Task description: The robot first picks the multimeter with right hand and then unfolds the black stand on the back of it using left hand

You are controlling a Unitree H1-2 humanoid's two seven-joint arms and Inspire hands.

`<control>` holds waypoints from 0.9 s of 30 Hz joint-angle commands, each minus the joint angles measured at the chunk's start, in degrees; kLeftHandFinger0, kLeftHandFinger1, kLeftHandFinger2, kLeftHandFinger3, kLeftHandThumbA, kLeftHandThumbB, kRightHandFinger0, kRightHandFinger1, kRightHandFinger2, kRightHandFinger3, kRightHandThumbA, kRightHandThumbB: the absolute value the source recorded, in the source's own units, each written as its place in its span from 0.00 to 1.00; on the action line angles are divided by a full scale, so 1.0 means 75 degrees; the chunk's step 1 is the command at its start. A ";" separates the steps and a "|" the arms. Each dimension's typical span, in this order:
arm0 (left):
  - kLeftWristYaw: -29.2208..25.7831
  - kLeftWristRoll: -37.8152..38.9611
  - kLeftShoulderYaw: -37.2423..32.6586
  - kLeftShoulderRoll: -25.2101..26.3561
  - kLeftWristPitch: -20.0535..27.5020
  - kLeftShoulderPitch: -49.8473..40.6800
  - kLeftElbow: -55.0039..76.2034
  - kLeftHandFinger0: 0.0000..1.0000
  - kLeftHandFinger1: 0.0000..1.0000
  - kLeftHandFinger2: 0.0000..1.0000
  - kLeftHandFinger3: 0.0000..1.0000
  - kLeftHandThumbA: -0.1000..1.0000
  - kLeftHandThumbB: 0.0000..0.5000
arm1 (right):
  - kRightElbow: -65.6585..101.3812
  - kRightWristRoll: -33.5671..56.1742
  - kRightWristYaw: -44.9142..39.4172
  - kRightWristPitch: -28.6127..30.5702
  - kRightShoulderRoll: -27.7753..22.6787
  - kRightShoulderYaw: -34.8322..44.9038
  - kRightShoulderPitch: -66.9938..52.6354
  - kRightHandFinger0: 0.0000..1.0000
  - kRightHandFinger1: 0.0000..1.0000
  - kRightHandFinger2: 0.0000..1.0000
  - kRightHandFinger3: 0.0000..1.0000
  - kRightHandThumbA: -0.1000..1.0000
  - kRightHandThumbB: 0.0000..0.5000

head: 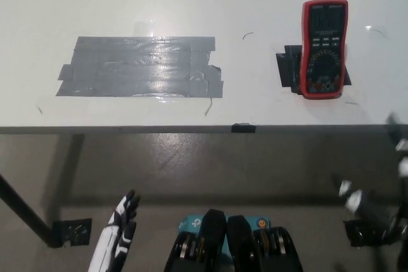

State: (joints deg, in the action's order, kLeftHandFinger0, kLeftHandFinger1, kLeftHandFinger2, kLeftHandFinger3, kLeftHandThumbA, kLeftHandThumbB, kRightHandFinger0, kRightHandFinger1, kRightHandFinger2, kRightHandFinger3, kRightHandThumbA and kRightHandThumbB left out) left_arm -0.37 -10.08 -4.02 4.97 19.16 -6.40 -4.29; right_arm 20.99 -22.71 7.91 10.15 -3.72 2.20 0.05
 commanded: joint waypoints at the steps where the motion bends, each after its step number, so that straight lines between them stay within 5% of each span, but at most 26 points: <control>1: -0.0228 -0.0277 0.0052 -0.0046 0.0273 0.0134 0.0323 1.00 1.00 1.00 1.00 1.00 0.27 | 0.0715 -0.1214 0.0357 -0.0716 0.0223 0.0313 0.1031 1.00 1.00 1.00 1.00 0.96 0.72; 10: -0.0276 -0.0367 0.0155 0.0075 0.0318 0.0026 -0.0221 1.00 1.00 1.00 1.00 1.00 0.34 | -0.0377 -0.2630 0.0451 -0.2446 0.0401 0.0419 0.3637 1.00 1.00 1.00 1.00 1.00 0.84; 14: -0.0174 -0.0211 0.0199 0.0121 0.0380 0.0016 -0.0342 1.00 1.00 1.00 1.00 1.00 0.36 | -0.1329 -0.2935 0.0712 -0.3059 0.0404 0.0408 0.4666 1.00 1.00 1.00 1.00 1.00 0.81; 27: -0.0210 -0.0401 0.0172 0.0167 0.0451 0.0020 -0.0450 1.00 1.00 1.00 1.00 1.00 0.38 | -0.5074 -0.2885 0.1426 -0.4137 0.0075 0.0237 0.7067 1.00 1.00 1.00 1.00 1.00 0.86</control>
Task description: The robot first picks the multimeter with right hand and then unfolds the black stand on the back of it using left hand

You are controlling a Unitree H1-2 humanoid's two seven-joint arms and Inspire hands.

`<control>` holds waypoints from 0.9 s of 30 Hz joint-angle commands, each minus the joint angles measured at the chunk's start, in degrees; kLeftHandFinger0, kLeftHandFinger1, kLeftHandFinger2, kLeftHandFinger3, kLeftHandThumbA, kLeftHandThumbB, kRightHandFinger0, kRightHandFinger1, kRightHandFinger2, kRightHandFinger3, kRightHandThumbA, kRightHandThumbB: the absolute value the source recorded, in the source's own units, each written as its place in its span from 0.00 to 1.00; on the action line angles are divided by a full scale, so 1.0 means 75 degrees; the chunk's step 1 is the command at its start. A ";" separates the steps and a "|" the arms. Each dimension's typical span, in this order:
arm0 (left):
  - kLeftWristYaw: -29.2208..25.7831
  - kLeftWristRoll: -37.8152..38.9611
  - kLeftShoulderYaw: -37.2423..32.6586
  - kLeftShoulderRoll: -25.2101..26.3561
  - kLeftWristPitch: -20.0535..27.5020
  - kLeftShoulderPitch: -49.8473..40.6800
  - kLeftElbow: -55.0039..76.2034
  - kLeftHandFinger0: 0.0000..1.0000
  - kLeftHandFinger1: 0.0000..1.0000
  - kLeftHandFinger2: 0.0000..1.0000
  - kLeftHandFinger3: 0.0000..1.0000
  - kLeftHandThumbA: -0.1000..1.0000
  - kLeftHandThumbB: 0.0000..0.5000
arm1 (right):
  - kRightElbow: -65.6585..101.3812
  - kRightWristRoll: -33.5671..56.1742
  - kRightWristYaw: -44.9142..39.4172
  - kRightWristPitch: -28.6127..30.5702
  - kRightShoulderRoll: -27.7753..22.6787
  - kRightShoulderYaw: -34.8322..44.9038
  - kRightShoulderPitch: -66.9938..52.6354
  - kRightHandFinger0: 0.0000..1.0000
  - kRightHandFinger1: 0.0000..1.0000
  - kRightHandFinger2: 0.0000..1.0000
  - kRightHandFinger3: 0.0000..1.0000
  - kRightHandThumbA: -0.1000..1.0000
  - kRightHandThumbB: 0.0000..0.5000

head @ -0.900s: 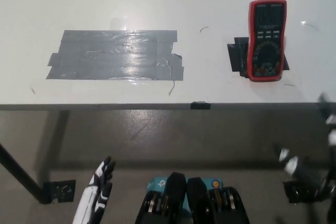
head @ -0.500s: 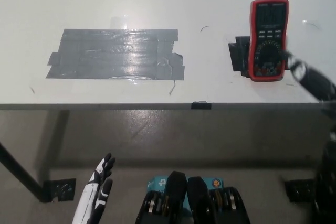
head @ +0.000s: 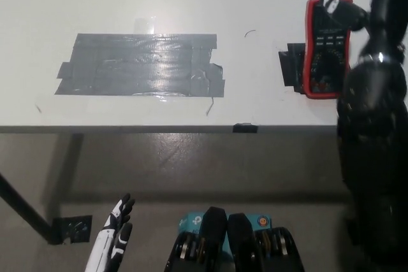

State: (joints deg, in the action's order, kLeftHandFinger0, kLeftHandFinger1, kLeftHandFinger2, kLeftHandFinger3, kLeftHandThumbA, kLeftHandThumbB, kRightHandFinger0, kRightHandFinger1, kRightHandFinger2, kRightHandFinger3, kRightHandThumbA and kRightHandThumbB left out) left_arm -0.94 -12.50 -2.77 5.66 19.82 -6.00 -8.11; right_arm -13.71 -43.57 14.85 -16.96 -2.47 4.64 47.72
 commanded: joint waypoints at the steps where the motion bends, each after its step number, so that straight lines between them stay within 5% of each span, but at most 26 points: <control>1: -0.0145 -0.0088 0.0009 0.0069 0.0361 -0.0031 0.0046 1.00 1.00 1.00 1.00 1.00 0.38 | -0.0742 -0.0062 0.0498 -0.0710 -0.0073 -0.0107 0.0874 1.00 1.00 1.00 1.00 1.00 0.86; 27: -0.0077 -0.0317 -0.0097 0.0091 0.0092 -0.0065 0.0223 1.00 1.00 1.00 1.00 1.00 0.35 | -0.4760 0.1593 0.2033 -0.0326 -0.0003 0.0090 0.2215 1.00 1.00 1.00 1.00 1.00 0.92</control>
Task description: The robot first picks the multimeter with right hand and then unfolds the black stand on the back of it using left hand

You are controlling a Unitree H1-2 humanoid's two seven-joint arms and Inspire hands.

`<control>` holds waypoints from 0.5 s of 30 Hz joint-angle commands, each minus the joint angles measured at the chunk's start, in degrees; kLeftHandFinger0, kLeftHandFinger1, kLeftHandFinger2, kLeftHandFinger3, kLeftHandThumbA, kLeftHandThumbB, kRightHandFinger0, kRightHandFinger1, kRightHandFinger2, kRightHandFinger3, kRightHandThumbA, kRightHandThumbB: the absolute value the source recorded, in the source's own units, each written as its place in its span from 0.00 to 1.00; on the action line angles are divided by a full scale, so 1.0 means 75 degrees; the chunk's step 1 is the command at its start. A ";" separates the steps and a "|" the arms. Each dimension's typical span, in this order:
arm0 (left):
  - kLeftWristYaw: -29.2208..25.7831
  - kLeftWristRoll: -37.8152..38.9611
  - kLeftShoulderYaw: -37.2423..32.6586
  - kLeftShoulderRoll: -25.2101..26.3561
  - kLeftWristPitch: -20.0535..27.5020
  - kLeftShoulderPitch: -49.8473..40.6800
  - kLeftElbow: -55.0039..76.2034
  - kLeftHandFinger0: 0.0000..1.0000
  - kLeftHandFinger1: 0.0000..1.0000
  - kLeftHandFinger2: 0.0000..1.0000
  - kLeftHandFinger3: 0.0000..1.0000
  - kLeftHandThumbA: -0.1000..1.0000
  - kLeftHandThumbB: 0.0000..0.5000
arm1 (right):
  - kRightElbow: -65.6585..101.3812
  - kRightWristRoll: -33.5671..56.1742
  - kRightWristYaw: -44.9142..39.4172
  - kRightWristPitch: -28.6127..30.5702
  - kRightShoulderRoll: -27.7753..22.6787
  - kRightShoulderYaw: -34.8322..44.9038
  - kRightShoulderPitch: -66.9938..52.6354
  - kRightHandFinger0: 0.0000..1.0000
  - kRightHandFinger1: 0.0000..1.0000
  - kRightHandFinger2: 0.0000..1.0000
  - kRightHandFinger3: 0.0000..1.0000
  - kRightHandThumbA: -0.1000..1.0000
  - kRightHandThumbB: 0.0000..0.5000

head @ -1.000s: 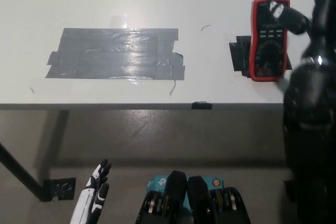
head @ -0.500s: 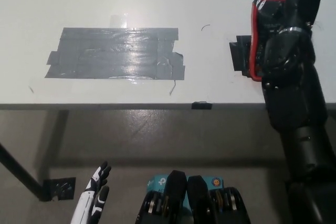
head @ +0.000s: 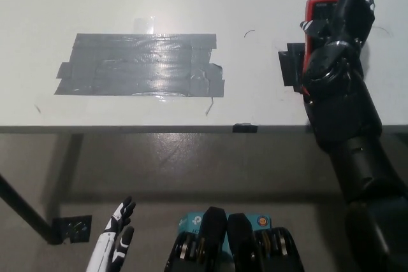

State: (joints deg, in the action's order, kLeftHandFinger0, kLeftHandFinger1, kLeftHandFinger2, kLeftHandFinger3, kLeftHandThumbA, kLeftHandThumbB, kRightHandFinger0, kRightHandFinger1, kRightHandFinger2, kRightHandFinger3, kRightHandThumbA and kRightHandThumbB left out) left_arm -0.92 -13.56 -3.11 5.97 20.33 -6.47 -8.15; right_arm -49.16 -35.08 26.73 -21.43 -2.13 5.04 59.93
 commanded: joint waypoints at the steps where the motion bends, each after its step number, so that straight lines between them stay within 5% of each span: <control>1: -0.0084 -0.0221 -0.0058 0.0064 0.0042 -0.0001 0.0224 1.00 1.00 1.00 1.00 1.00 0.33 | -0.0098 0.0495 0.0432 0.0195 -0.0070 0.0017 0.0627 1.00 1.00 1.00 1.00 1.00 0.93; 15: -0.0089 -0.0377 -0.0067 0.0052 -0.0142 -0.0011 0.0323 1.00 1.00 1.00 1.00 0.94 0.27 | -0.0217 0.1008 0.0585 0.0138 -0.0134 -0.0086 0.0727 1.00 1.00 1.00 1.00 1.00 0.89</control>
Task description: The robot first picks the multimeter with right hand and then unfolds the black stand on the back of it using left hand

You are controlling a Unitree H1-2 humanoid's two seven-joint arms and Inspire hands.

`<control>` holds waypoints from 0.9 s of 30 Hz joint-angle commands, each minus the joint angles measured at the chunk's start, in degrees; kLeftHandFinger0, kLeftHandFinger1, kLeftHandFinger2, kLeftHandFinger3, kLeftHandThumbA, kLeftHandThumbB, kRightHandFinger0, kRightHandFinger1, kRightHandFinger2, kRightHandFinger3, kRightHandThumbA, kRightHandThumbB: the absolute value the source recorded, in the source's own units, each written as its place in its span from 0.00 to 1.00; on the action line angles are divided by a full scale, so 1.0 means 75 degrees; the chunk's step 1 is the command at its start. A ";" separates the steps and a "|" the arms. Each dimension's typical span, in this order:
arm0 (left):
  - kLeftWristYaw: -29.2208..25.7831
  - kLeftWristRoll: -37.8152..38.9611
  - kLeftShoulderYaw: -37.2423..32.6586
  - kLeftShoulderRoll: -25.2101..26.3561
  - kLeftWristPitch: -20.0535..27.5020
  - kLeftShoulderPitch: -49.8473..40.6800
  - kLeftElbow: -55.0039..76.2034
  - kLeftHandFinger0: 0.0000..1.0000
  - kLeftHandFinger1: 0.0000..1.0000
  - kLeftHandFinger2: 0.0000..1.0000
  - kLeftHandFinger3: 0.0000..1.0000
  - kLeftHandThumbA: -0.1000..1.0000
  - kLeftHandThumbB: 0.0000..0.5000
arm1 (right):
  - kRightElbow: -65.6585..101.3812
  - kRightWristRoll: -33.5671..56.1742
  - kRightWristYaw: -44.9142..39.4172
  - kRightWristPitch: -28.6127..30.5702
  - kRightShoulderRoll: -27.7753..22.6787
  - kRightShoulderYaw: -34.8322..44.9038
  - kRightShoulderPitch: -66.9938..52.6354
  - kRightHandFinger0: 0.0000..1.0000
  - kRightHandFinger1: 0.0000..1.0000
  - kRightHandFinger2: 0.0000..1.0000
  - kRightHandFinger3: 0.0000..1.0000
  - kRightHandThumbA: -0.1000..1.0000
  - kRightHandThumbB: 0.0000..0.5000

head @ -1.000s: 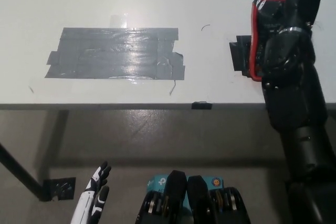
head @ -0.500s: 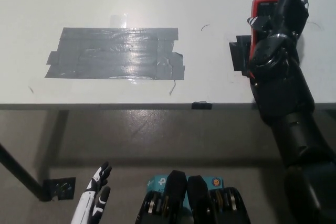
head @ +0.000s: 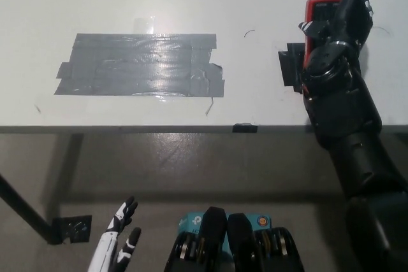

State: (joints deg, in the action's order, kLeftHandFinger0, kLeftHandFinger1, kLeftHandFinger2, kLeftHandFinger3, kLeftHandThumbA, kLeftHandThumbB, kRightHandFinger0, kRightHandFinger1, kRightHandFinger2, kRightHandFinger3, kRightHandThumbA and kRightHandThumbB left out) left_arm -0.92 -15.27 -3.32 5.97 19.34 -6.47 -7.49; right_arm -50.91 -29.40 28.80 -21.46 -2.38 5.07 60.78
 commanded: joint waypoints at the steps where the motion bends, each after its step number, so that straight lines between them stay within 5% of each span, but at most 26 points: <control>1: -0.0084 -0.0169 -0.0043 0.0065 -0.0014 0.0009 0.0214 1.00 1.00 1.00 1.00 0.94 0.26 | 0.0029 0.0276 0.0315 0.0087 -0.0077 -0.0093 0.0621 1.00 1.00 1.00 1.00 1.00 0.89; 16: -0.0069 -0.0253 -0.0020 0.0085 -0.0089 0.0039 0.0271 1.00 1.00 1.00 1.00 0.90 0.28 | -0.0533 0.0746 0.0328 -0.0323 0.0067 -0.0148 0.0844 1.00 1.00 1.00 1.00 1.00 0.92; 27: -0.0105 -0.0381 -0.0006 0.0105 -0.0186 0.0056 0.0397 1.00 1.00 1.00 1.00 0.91 0.26 | -0.1242 0.0971 0.0696 0.0096 0.0028 -0.0153 0.0904 1.00 1.00 1.00 1.00 0.88 0.94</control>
State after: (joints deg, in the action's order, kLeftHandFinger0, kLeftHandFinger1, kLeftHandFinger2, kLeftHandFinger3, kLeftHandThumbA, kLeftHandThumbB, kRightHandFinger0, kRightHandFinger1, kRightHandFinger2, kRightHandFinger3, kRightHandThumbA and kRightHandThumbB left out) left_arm -0.93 -17.42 -3.32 6.05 17.81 -6.30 -6.21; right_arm -58.71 -24.03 32.27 -22.04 -2.05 4.51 64.25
